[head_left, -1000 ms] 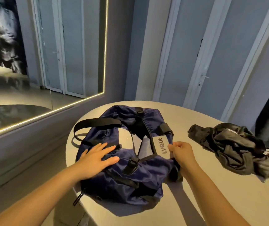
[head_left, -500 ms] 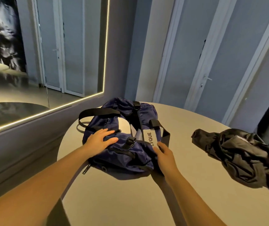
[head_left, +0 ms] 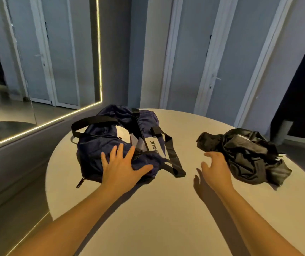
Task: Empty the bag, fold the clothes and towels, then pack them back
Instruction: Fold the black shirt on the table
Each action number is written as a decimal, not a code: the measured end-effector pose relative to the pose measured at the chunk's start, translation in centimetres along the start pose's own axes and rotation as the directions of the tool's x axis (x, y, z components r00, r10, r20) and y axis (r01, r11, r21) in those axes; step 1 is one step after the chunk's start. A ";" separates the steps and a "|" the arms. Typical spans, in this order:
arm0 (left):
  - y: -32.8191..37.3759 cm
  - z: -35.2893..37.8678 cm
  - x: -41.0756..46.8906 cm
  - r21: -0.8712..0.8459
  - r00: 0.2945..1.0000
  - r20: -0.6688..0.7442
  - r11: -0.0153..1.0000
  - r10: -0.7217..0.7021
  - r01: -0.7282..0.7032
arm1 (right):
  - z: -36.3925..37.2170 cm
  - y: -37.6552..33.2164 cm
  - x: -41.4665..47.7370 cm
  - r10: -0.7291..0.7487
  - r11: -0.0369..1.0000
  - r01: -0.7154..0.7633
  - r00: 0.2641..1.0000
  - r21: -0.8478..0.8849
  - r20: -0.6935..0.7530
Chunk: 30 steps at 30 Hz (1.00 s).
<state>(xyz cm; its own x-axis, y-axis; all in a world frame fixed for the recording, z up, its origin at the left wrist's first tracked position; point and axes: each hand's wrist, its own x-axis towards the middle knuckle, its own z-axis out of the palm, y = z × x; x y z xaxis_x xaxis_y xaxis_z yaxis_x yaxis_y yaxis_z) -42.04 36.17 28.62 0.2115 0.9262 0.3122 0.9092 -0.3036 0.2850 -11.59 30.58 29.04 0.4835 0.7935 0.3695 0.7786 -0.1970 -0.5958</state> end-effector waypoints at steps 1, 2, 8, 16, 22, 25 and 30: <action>-0.1 1.1 0.0 0.035 1.000 -0.010 0.999 0.004 -0.003 | -1.3 1.6 0.4 0.018 0.989 -0.025 0.999 -0.147 -0.049; -0.1 2.2 0.2 0.062 1.000 -0.026 0.998 0.012 -0.011 | -2.4 3.1 0.7 0.045 0.960 -0.067 0.995 -0.273 -0.088; 0.7 5.3 2.4 0.081 0.997 -0.065 0.996 0.038 -0.033 | -5.9 7.9 2.4 0.052 0.861 -0.146 0.978 -0.487 -0.202; 0.1 6.8 3.7 0.182 0.972 -0.227 0.983 0.059 -0.017 | -6.4 8.4 8.8 0.119 0.978 -0.124 0.992 -0.167 -0.038; 0.0 7.1 3.8 0.215 0.961 -0.272 0.977 0.053 0.007 | -3.9 9.0 10.2 0.137 0.978 -0.142 0.990 -0.150 -0.043; -0.2 7.3 4.0 0.207 0.960 -0.273 0.978 0.055 0.003 | -3.5 7.2 10.4 0.111 0.994 -0.112 0.991 -0.012 -0.072; -0.3 7.3 3.8 0.195 0.961 -0.274 0.981 0.046 0.008 | -7.9 -0.5 10.9 0.033 0.960 0.030 0.975 0.278 -0.218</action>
<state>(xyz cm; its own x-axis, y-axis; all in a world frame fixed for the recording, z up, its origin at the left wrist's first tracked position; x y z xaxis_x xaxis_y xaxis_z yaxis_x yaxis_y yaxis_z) -38.86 41.37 23.14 0.1471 0.8144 0.5614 0.9633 -0.2469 0.1058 -3.51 34.74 39.01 0.5841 0.6421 0.4965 0.6509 -0.0050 -0.7592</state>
